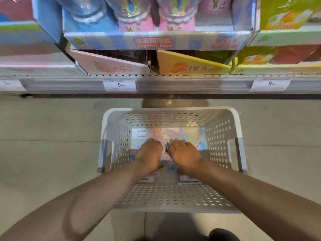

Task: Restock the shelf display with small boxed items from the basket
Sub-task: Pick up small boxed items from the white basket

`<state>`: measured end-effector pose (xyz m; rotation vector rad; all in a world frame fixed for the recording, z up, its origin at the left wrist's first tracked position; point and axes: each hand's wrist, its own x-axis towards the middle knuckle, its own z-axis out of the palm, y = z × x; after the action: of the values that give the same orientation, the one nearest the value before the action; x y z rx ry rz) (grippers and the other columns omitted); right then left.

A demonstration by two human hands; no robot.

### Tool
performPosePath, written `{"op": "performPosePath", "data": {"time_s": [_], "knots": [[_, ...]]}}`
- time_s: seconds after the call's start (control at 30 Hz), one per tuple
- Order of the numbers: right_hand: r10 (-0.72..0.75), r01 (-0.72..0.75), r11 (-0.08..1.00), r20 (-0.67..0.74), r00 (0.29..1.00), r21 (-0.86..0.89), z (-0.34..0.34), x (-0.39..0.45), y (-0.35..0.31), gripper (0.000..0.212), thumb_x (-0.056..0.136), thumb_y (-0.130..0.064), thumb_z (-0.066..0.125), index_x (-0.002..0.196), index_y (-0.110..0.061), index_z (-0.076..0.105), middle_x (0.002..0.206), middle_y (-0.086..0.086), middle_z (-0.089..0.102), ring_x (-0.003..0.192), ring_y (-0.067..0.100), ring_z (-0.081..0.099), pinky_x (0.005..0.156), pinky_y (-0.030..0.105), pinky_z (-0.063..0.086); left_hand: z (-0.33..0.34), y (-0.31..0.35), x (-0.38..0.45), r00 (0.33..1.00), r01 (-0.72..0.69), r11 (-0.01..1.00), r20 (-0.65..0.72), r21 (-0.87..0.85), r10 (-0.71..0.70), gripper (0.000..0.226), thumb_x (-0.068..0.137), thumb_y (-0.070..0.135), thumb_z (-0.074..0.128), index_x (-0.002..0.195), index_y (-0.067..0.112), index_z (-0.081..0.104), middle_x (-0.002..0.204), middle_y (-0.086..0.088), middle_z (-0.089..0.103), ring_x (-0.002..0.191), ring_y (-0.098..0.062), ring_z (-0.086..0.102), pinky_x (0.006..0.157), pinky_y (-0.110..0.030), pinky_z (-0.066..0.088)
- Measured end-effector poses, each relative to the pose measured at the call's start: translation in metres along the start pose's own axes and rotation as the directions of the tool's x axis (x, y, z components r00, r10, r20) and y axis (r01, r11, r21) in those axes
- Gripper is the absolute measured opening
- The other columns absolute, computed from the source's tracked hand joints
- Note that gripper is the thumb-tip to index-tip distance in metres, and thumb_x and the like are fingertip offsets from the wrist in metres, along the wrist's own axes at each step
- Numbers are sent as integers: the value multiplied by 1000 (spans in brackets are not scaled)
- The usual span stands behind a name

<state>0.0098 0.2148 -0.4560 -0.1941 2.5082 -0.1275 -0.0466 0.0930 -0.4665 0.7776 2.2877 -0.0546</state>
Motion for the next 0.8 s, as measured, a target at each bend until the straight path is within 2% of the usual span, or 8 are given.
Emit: {"op": "performPosePath", "data": {"time_s": [0.07, 0.13, 0.17, 0.33, 0.47, 0.63, 0.73, 0.8], "knots": [[-23, 24, 999, 42, 999, -41, -2, 1, -2, 84, 47, -45, 84, 109, 3, 57, 104, 20, 64, 96, 29, 64, 79, 29, 51, 0, 4, -4, 1000, -7, 1000, 4, 13, 7, 50, 78, 34, 69, 112, 0, 54, 115, -17, 57, 106, -28, 54, 88, -34, 44], [-29, 31, 999, 63, 998, -40, -1, -1, -2, 72, 77, -37, 67, 127, 6, 38, 126, 24, 50, 116, 33, 50, 93, 37, 42, 3, 6, -8, 1000, -4, 1000, -1, -9, 4, 40, 81, 28, 67, 107, -1, 55, 111, -18, 59, 101, -29, 56, 83, -35, 45], [-42, 44, 998, 68, 997, -37, 1, -2, -2, 65, 84, -32, 60, 130, 4, 33, 131, 23, 46, 120, 33, 46, 94, 39, 40, 4, 7, -9, 1000, -5, 1000, -12, -22, 4, 37, 81, 26, 67, 104, 0, 56, 109, -18, 60, 99, -30, 57, 80, -35, 46], [-30, 40, 996, 133, 991, -79, -1, -4, -5, 46, 86, -3, 50, 129, 5, 35, 131, 23, 47, 120, 35, 46, 92, 41, 42, 5, 9, -10, 1000, -10, 1000, 2, -1, 10, 36, 77, 21, 69, 102, -1, 55, 105, -17, 59, 96, -29, 57, 69, -31, 42], [42, -24, 993, 158, 987, -113, 2, -5, -6, 40, 87, -2, 50, 126, 3, 40, 126, 21, 50, 115, 34, 48, 89, 37, 43, 12, 10, -8, 997, -52, 996, 69, 71, 47, 37, 80, 11, 60, 113, -2, 51, 115, -20, 54, 103, -31, 55, 80, -34, 47], [55, -17, 985, 221, 974, -170, 1, -12, -9, 46, 89, -9, 52, 132, -2, 36, 133, 17, 43, 122, 32, 42, 92, 35, 42, 17, 10, -12, 996, -61, 996, 76, 64, 56, 41, 81, -7, 49, 121, 0, 45, 119, -22, 51, 105, -34, 55, 75, -34, 44], [6, 49, 974, 238, 971, -221, 4, -12, -10, 52, 87, -10, 56, 134, -5, 34, 132, 16, 43, 120, 30, 43, 78, 31, 40, 14, 4, -13, 998, -38, 999, 57, -31, 39, 39, 76, -10, 55, 112, 2, 47, 106, -19, 57, 88, -30, 57, 67, -33, 41], [-1, 52, 977, 242, 970, -206, 3, -11, -9, 51, 87, -7, 54, 133, 0, 32, 130, 17, 45, 118, 29, 46, 80, 30, 41, 13, -2, -14, 999, -24, 998, 45, -61, 27, 34, 72, -6, 63, 99, 6, 45, 88, -10, 55, 74, -22, 50, 57, -30, 38]]}}
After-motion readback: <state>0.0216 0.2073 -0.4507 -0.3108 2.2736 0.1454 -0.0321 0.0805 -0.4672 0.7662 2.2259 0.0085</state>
